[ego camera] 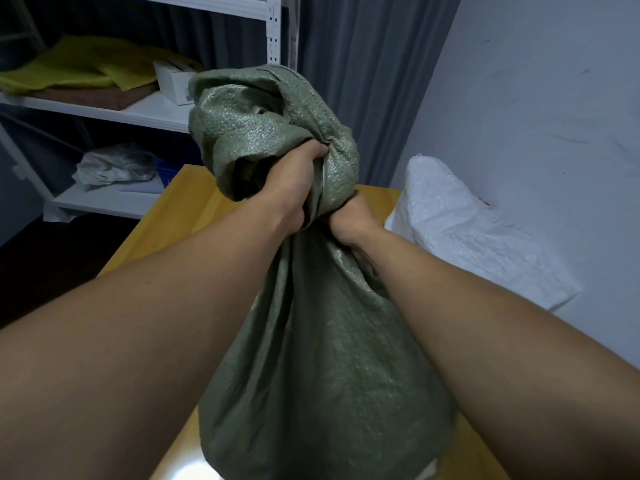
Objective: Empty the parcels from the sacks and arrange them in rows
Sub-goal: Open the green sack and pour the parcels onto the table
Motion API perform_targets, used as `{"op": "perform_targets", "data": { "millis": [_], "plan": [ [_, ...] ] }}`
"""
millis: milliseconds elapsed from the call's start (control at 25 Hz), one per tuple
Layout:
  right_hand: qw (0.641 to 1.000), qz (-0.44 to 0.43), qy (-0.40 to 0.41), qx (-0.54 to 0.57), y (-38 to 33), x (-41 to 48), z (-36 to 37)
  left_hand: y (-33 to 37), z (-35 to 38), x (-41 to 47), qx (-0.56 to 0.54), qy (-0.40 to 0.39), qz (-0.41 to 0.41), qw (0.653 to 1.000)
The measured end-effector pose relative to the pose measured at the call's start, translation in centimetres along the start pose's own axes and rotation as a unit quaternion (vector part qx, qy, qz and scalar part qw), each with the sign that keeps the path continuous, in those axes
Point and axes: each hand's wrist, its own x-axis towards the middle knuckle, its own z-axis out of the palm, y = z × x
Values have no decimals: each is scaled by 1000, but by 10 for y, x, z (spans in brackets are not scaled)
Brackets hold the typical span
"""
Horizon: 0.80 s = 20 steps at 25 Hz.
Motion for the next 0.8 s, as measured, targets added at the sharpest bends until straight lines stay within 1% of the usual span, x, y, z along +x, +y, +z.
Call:
{"op": "perform_targets", "data": {
  "millis": [80,160,240,320,400,480,600,680,720,800],
  "plan": [
    [1000,11,4,-3,0,8,-5,1,-3,2,14,-18,17,1000],
    [999,31,2,-7,-1,23,-15,3,-8,4,73,-19,63,995],
    [999,48,1,-11,-4,42,-30,3,-14,6,162,13,136,977],
    [999,44,7,-12,-6,58,-46,-2,-23,12,247,31,181,951],
    [999,33,27,7,-5,72,-67,-11,-23,18,331,27,182,926],
    [999,25,44,19,-6,82,-86,-19,-21,27,374,13,152,915],
    [998,16,46,34,-10,95,-107,-26,-9,40,427,0,107,898],
    [998,8,57,40,-12,102,-118,-28,1,49,446,27,88,890],
    [997,3,71,37,-15,104,-124,-26,6,53,453,46,93,885],
    [995,-9,91,43,-27,104,-137,-20,16,61,455,83,132,877]
  ]
}}
